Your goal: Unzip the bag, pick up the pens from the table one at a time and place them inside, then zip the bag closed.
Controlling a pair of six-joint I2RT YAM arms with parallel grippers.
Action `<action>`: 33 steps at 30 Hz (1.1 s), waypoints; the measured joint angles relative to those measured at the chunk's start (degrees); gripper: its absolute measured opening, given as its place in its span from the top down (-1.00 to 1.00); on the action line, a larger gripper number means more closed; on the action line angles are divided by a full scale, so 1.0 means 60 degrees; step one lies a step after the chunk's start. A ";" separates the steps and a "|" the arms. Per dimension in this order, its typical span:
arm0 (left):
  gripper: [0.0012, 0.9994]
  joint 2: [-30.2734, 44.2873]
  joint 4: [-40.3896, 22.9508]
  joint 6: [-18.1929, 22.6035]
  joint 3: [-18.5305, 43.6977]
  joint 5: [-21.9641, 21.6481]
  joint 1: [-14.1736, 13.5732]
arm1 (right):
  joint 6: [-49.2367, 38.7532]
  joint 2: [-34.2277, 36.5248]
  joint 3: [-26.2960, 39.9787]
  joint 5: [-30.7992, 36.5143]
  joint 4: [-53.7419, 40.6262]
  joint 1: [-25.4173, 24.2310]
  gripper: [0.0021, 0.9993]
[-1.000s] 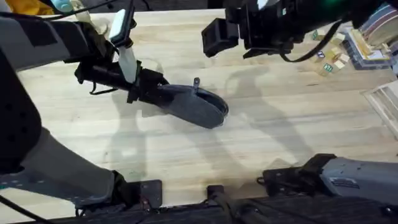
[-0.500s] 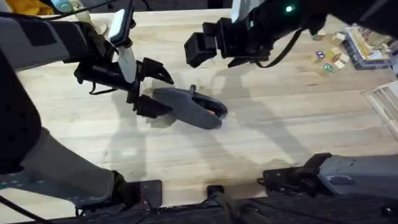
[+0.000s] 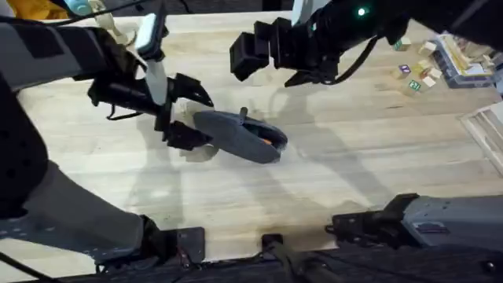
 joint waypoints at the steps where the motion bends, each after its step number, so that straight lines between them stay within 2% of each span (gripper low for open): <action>1: -0.99 -0.0028 -0.0049 0.0001 0.0034 -0.0027 0.0135 | 0.0170 0.0000 0.0000 0.0000 0.0024 0.0031 -1.00; 8: -0.99 -0.0784 -0.0777 0.0193 0.0817 -0.0097 0.1361 | 0.0845 0.0358 0.0000 0.0000 0.0188 0.0392 -1.00; 9: -0.99 -0.1193 -0.1092 0.0262 0.1200 -0.0095 0.2107 | 0.1310 0.0830 0.0000 0.0000 0.0242 0.0667 -1.00; 12: -0.99 -0.1282 -0.1351 0.0439 0.1324 -0.0135 0.2562 | 0.1766 0.1111 0.0000 0.0000 0.0322 0.0812 -1.00; 15: -0.99 -0.1282 -0.1735 0.0943 0.1355 -0.0224 0.2912 | 0.2244 0.1283 0.0000 -0.0002 0.0482 0.0898 -1.00; 21: -0.99 -0.1282 -0.1922 0.1898 0.1357 -0.0266 0.3172 | 0.2847 0.1463 0.0000 0.0000 0.0769 0.0908 -1.00; 22: -0.99 -0.1282 -0.1922 0.2352 0.1353 -0.0266 0.3172 | 0.3018 0.1582 0.0000 0.0004 0.0857 0.0937 -1.00; 23: -0.99 -0.1282 -0.1922 0.2471 0.1357 -0.0266 0.3172 | 0.3067 0.1617 0.0000 0.0004 0.0868 0.0967 -1.00; 33: -0.99 -0.1282 -0.1922 0.2927 0.1357 -0.0270 0.3172 | 0.3479 0.2223 0.0000 0.0002 0.1012 0.1123 -1.00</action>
